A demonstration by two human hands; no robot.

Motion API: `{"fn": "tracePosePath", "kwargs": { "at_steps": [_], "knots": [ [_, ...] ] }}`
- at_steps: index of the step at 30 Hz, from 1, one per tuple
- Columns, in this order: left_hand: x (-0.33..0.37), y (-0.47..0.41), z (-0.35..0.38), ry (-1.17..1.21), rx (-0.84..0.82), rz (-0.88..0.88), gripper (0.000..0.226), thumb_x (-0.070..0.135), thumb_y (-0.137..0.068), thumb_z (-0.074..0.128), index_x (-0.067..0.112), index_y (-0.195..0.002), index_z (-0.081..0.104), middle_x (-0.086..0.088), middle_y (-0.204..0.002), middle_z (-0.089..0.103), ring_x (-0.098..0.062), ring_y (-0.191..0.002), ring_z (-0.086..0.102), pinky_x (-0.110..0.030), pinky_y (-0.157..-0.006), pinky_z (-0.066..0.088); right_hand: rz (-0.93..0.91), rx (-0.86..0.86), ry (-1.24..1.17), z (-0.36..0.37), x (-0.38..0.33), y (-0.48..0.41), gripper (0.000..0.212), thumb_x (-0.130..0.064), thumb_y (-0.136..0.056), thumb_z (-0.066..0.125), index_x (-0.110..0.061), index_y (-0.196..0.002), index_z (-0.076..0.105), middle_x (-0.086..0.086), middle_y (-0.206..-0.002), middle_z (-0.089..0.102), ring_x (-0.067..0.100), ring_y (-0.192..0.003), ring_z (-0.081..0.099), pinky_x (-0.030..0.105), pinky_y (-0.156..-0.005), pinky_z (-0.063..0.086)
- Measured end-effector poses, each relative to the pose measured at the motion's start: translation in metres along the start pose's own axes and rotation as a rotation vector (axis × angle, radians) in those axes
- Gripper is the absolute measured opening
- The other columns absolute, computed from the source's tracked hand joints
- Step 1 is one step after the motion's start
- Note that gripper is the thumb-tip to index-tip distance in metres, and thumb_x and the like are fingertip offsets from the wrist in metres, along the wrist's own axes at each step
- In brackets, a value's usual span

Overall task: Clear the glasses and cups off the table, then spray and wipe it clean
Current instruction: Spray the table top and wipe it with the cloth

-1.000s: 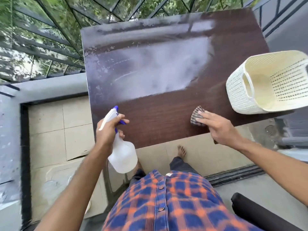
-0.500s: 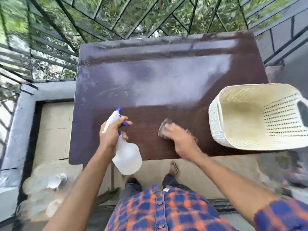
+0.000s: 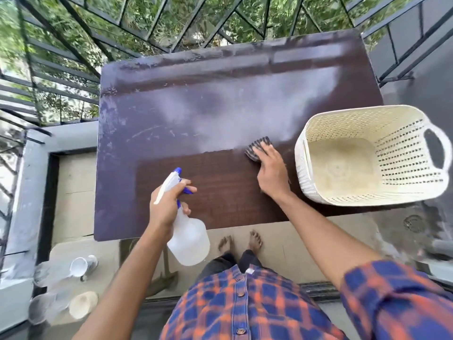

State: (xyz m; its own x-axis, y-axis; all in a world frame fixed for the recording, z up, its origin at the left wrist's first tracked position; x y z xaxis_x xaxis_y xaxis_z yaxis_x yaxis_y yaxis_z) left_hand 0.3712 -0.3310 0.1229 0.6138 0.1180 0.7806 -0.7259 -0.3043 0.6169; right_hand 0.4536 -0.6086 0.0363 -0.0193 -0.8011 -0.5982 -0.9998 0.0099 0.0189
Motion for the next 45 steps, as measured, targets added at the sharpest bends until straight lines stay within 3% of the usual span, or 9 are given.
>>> {"fn": "tracePosePath", "kwargs": {
  "at_steps": [2, 6, 11, 15, 21, 31, 36, 40, 45],
  "knots": [
    [0.002, -0.002, 0.0, 0.0, -0.01, 0.0, 0.014, 0.016, -0.095, 0.065, 0.004, -0.099, 0.071, -0.016, -0.09, 0.074, -0.024, -0.043, 0.038, -0.032, -0.051, 0.041, -0.055, -0.06, 0.048, 0.02, -0.018, 0.001, 0.064, 0.01, -0.081, 0.046, -0.013, -0.14, 0.057, 0.011, -0.153, 0.045, 0.036, -0.142, 0.038, 0.033, -0.123, 0.019],
    [0.004, -0.008, 0.0, -0.002, -0.034, -0.005, 0.012, 0.016, -0.094, 0.065, 0.005, -0.096, 0.071, -0.017, -0.09, 0.073, -0.025, -0.042, 0.037, -0.031, -0.051, 0.039, -0.573, -0.4, -0.048, 0.063, -0.082, 0.081, 0.064, 0.001, -0.077, 0.031, -0.005, -0.13, 0.065, 0.019, -0.145, 0.053, 0.036, -0.139, 0.042, 0.036, -0.123, 0.02],
    [0.011, -0.009, 0.001, 0.011, -0.054, 0.011, 0.009, 0.016, -0.093, 0.066, 0.009, -0.091, 0.071, -0.015, -0.088, 0.073, -0.025, -0.042, 0.038, -0.031, -0.052, 0.04, -0.663, -0.77, -0.035, 0.059, -0.066, 0.17, 0.052, -0.004, -0.076, 0.042, -0.008, -0.118, 0.073, 0.01, -0.142, 0.058, 0.028, -0.14, 0.043, 0.035, -0.12, 0.024],
    [0.016, -0.011, 0.005, 0.013, -0.061, 0.021, 0.008, 0.014, -0.091, 0.065, 0.009, -0.087, 0.069, -0.014, -0.084, 0.071, -0.024, -0.039, 0.038, -0.032, -0.053, 0.039, -0.383, -0.667, -0.035, 0.006, -0.016, 0.174, 0.054, 0.007, -0.072, 0.041, -0.009, -0.109, 0.077, 0.005, -0.135, 0.064, 0.025, -0.137, 0.048, 0.036, -0.117, 0.034],
    [0.045, -0.006, 0.02, 0.105, -0.077, 0.061, 0.009, 0.016, -0.091, 0.066, 0.012, -0.083, 0.065, -0.013, -0.083, 0.071, -0.023, -0.044, 0.045, -0.031, -0.052, 0.041, 0.217, -0.361, -0.478, -0.096, -0.013, 0.148, 0.058, 0.02, -0.088, 0.049, -0.018, -0.128, 0.068, -0.009, -0.136, 0.062, 0.0, -0.13, 0.052, 0.021, -0.112, 0.037],
    [0.171, 0.037, 0.115, 0.246, -0.171, 0.36, 0.012, 0.013, -0.094, 0.062, 0.019, -0.084, 0.063, 0.003, -0.066, 0.067, -0.017, -0.073, 0.061, -0.025, -0.049, 0.038, 0.353, -0.077, -0.942, -0.253, 0.001, 0.072, 0.051, 0.019, -0.096, 0.038, -0.01, -0.132, 0.06, 0.003, -0.121, 0.072, 0.015, -0.106, 0.07, 0.025, -0.083, 0.058],
    [0.21, 0.06, 0.2, 0.274, -0.212, 0.403, 0.007, 0.014, -0.091, 0.064, 0.018, -0.095, 0.068, -0.003, -0.072, 0.069, -0.014, -0.058, 0.055, -0.023, -0.048, 0.039, 0.487, -0.024, -0.581, -0.269, 0.099, 0.024, 0.058, 0.019, -0.09, 0.038, -0.021, -0.116, 0.07, 0.004, -0.107, 0.075, 0.016, -0.085, 0.071, 0.038, -0.083, 0.059],
    [0.215, 0.081, 0.273, 0.247, -0.229, 0.481, 0.01, 0.014, -0.094, 0.064, 0.017, -0.085, 0.064, -0.006, -0.076, 0.07, -0.011, -0.052, 0.053, -0.024, -0.047, 0.04, 0.375, -0.165, -0.19, -0.254, 0.141, 0.003, 0.054, 0.009, -0.087, 0.048, -0.03, -0.117, 0.069, -0.004, -0.094, 0.073, 0.0, -0.071, 0.065, 0.014, -0.057, 0.048],
    [0.167, 0.089, 0.342, 0.008, -0.161, 0.667, 0.012, 0.031, -0.096, 0.064, 0.024, -0.086, 0.062, 0.002, -0.084, 0.071, -0.026, -0.059, 0.057, -0.032, -0.051, 0.052, 0.13, -0.372, 0.307, -0.196, 0.184, -0.001, 0.083, 0.008, -0.073, 0.059, -0.023, -0.148, 0.041, 0.01, -0.144, 0.042, 0.036, -0.129, 0.046, 0.047, -0.102, 0.048]
  ]
}}
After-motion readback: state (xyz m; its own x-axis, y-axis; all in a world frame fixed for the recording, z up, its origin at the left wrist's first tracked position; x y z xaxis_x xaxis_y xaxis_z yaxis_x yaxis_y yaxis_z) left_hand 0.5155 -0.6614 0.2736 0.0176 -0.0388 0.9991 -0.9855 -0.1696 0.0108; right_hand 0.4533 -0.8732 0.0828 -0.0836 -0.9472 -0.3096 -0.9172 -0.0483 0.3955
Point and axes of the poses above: each hand's wrist, its own y-axis away from the middle knuckle, its own z-axis out of the palm, x = y × z, the point moved 7 cm from there along -y, towards the middle knuckle
